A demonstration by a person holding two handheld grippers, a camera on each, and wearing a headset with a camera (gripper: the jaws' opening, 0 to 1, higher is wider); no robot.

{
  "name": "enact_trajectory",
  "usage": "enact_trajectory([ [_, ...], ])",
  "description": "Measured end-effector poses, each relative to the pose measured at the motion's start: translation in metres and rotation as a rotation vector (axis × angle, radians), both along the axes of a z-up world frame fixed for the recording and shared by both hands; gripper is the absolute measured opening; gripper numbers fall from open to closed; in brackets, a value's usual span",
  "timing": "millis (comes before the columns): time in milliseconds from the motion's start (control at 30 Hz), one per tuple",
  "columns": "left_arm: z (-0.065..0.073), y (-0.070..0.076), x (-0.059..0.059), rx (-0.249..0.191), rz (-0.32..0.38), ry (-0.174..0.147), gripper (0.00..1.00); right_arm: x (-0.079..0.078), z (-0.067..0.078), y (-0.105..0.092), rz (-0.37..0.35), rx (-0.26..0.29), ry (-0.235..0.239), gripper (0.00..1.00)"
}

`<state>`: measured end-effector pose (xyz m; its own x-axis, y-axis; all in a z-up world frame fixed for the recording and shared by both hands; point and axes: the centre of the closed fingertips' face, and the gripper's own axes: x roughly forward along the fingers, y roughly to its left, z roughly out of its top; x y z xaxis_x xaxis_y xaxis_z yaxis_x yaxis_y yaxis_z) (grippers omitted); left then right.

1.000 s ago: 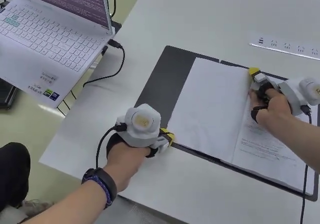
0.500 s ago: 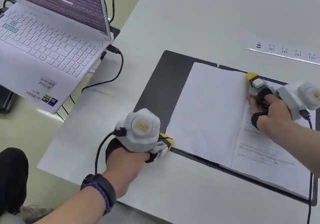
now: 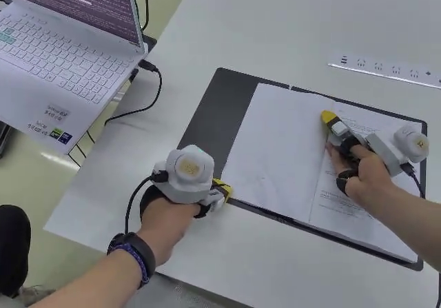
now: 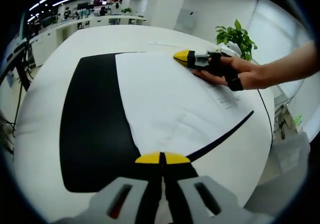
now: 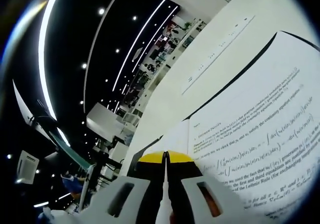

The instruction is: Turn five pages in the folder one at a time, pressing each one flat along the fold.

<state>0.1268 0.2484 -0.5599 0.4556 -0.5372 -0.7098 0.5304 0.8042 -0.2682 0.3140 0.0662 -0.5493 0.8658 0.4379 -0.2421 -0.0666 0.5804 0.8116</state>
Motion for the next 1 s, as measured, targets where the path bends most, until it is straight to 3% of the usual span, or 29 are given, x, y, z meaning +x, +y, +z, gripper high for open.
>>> enact_trajectory([
  [433, 0.000, 0.000, -0.001, -0.002, 0.001, -0.001, 0.00, -0.040, 0.002, 0.008, 0.029, 0.007, -0.015, 0.00],
  [600, 0.000, 0.000, -0.001, 0.004, -0.001, -0.002, 0.00, -0.046, 0.002, 0.008, 0.018, 0.020, -0.017, 0.00],
  [767, 0.000, 0.000, -0.001, 0.004, 0.001, -0.003, 0.00, -0.073, 0.023, 0.021, 0.018, 0.028, -0.017, 0.00],
  [1000, 0.000, 0.000, -0.001, 0.008, -0.005, -0.007, 0.00, -0.098, 0.035, 0.030, 0.036, 0.027, -0.014, 0.00],
])
